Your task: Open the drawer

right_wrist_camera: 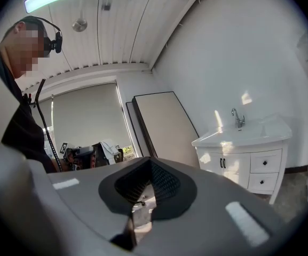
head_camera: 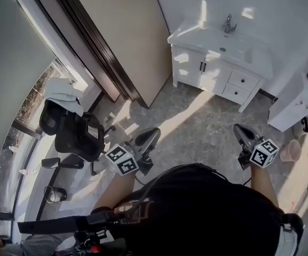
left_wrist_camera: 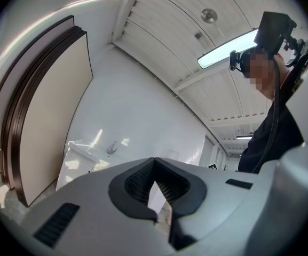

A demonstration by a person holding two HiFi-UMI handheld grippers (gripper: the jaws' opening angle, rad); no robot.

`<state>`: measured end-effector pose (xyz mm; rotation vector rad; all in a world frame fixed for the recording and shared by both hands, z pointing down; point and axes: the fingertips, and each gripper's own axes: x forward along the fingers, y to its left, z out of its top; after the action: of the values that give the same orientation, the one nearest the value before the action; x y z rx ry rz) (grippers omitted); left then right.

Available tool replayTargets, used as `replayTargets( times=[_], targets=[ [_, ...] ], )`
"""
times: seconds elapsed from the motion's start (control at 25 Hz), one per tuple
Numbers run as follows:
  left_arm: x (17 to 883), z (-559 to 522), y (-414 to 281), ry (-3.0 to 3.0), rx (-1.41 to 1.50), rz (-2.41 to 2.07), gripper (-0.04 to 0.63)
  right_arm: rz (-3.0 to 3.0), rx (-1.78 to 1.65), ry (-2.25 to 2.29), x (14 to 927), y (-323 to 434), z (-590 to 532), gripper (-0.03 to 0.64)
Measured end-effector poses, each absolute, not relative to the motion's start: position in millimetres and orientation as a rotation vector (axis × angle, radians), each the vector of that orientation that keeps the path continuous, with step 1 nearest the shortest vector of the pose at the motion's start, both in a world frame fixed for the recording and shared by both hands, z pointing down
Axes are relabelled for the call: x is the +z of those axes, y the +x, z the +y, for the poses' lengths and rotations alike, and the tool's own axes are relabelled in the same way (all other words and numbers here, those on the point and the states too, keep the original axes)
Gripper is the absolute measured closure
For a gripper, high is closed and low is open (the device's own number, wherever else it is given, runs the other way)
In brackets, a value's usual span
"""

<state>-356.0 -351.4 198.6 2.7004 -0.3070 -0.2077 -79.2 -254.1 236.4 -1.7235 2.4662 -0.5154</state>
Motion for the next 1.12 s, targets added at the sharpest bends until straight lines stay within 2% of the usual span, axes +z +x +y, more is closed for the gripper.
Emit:
replayTargets(
  times=[0.32, 0.68, 1.12],
  targets=[
    [179.9, -397.5, -275.3, 2.702, -0.264, -0.48, 0.595, 2.615, -0.464, -1.547, 211.3, 6.1, -343.6, 0.615],
    [181.7, -434.7, -181.7, 2.703, -0.269, -0.492, 0.595, 2.64, -0.489, -1.513, 219.7, 94.0, -386.1, 0.615],
    [194.6, -523.4, -141.2, 2.704, -0.226, -0.363, 0.595, 2.514, -0.508, -1.666, 235.2, 138.6, -443.1, 0.615]
  ],
)
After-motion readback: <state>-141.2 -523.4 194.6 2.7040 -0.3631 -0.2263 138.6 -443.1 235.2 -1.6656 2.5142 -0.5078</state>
